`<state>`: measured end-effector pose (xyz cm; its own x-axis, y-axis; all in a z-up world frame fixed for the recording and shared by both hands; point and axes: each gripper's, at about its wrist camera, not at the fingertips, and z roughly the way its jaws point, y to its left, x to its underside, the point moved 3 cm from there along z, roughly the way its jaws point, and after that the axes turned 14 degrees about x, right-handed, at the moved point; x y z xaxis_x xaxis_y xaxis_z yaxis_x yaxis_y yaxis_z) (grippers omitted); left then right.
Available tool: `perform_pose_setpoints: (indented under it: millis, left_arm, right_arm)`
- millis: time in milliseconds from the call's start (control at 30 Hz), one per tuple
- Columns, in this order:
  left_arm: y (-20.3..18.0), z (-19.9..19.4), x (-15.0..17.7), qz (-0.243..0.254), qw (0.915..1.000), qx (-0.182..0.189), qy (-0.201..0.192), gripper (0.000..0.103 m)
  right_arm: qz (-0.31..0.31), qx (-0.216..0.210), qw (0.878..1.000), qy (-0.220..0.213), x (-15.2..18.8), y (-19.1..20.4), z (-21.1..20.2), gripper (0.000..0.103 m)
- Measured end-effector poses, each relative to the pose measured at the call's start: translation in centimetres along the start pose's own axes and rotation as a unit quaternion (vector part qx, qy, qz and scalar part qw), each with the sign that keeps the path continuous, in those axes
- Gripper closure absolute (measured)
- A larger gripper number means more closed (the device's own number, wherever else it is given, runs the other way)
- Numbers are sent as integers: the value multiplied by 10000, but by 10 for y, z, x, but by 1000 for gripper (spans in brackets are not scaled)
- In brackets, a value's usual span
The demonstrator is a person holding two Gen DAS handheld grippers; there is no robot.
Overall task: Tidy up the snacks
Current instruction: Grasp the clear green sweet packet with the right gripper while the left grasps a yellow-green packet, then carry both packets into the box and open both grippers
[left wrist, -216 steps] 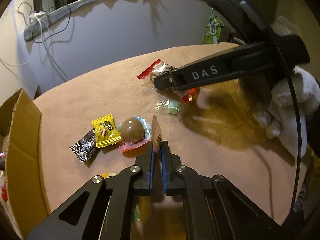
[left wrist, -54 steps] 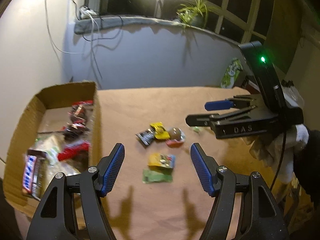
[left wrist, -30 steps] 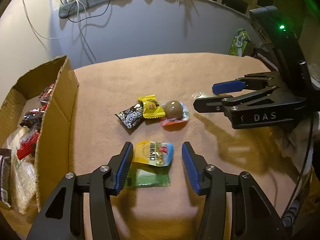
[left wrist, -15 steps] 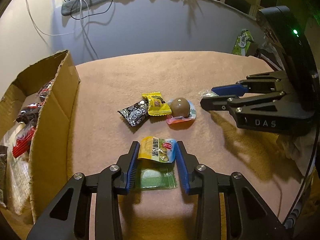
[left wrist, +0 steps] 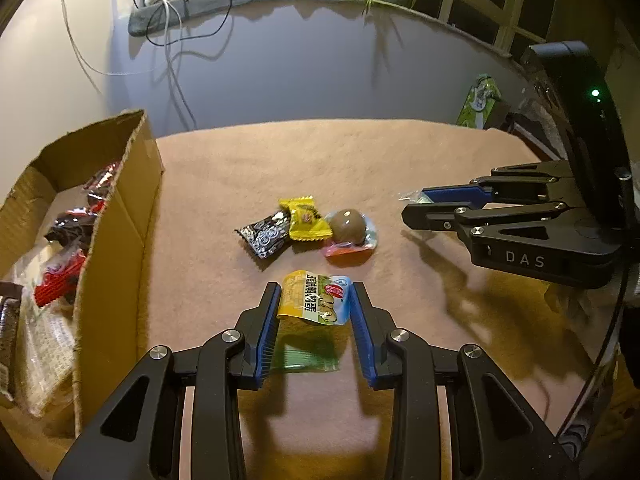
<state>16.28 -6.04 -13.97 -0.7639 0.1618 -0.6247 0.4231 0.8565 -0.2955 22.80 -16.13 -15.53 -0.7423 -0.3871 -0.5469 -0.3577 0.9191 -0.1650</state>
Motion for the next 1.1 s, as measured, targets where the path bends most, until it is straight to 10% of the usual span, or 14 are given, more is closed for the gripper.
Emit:
perform_pose_setpoints:
  millis: [1100]
  left_arm:
    - [43, -108, -11, -216, 9935, -117, -1107, 70]
  right_arm:
    - [-65, -324, 9971, -689, -57, 55, -71, 79]
